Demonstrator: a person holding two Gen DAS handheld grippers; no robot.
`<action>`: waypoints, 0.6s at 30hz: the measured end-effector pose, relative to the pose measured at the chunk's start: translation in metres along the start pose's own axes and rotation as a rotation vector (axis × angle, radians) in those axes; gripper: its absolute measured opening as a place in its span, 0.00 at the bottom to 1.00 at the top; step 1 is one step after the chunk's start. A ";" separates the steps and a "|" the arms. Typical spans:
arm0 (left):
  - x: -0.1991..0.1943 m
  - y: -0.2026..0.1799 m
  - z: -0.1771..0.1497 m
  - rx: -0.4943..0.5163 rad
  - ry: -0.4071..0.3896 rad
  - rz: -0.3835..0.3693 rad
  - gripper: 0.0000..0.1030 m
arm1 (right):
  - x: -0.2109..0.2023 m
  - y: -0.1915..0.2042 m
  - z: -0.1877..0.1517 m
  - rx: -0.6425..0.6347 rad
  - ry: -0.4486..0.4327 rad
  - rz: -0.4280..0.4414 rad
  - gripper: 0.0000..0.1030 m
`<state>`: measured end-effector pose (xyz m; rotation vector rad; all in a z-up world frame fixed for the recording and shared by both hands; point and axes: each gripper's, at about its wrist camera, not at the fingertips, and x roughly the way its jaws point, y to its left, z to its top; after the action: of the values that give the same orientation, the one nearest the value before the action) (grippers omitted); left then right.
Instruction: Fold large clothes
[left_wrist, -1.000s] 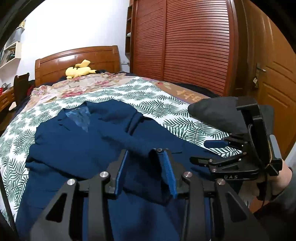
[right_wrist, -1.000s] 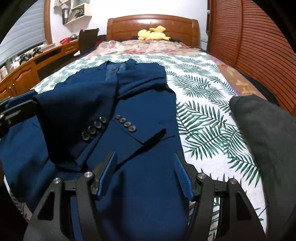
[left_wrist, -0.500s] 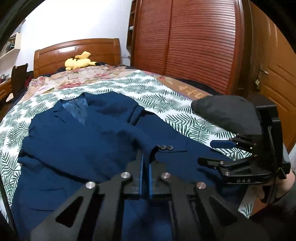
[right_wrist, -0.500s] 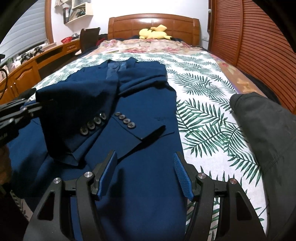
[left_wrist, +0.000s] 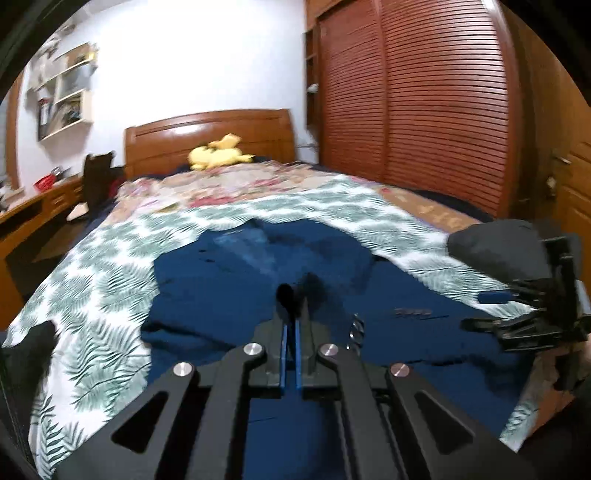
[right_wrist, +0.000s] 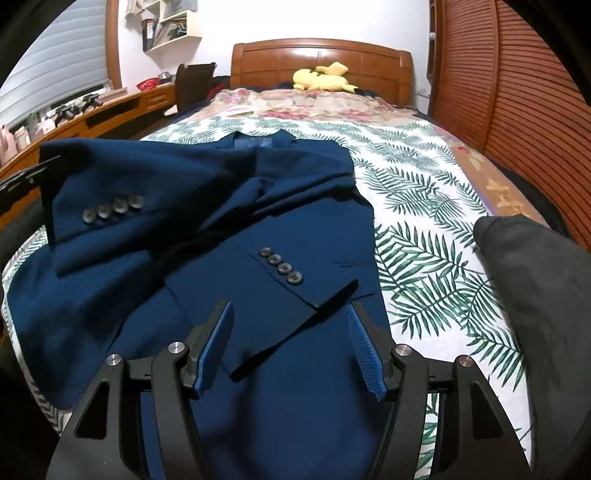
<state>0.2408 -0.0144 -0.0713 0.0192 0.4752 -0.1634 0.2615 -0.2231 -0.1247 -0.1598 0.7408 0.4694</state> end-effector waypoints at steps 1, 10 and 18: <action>0.002 0.007 -0.001 -0.008 0.008 0.017 0.00 | 0.002 0.001 0.000 0.000 0.002 -0.001 0.62; 0.012 0.040 -0.015 -0.035 0.082 0.084 0.10 | 0.008 0.014 0.004 -0.017 0.007 -0.003 0.62; 0.013 0.041 -0.027 -0.014 0.125 0.023 0.24 | 0.013 0.023 0.007 -0.036 0.011 0.004 0.62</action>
<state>0.2466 0.0251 -0.1022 0.0217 0.6007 -0.1365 0.2636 -0.1964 -0.1283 -0.1945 0.7443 0.4858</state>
